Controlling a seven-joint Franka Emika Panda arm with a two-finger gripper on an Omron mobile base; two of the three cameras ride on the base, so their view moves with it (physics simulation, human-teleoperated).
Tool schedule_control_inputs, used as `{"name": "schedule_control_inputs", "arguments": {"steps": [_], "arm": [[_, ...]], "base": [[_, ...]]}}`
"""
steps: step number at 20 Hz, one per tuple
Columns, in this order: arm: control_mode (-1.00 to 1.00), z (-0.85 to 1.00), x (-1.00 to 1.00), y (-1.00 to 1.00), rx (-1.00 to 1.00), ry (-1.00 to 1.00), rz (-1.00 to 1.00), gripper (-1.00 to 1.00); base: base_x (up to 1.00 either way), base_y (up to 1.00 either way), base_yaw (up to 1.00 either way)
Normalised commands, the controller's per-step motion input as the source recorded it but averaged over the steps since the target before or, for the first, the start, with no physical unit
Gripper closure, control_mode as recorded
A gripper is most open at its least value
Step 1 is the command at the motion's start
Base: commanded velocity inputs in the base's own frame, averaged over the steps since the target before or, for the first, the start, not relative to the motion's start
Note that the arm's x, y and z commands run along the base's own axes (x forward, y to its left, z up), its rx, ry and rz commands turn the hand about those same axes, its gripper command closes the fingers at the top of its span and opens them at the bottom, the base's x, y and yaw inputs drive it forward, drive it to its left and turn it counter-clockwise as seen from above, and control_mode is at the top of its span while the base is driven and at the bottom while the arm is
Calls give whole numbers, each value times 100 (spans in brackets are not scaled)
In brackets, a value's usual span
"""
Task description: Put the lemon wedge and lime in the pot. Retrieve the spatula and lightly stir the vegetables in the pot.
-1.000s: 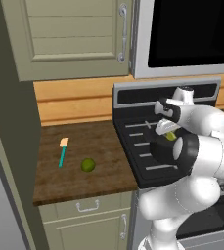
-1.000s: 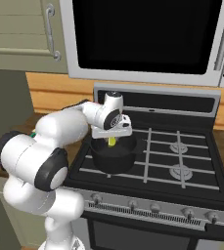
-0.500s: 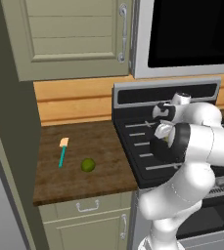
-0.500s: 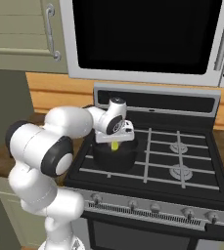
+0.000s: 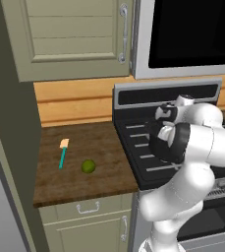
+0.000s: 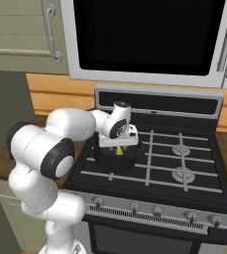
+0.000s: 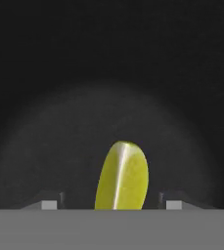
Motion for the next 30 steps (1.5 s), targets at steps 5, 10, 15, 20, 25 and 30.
{"name": "schedule_control_inputs", "arguments": {"steps": [5,10,15,20,25,30], "arm": [[-100,0,-25,10,0,0,0,-100],[-100,19,-3,38,0,-2,0,-100],[-100,59,-1,21,0,-4,0,-100],[-100,65,-34,5,0,-6,-5,-100],[-100,30,-37,2,0,-7,-6,-100],[-100,0,-1,23,0,-1,0,-100]], "base": [[0,0,0],[0,0,0],[0,0,0],[0,0,0],[0,0,0],[0,0,0]]}}
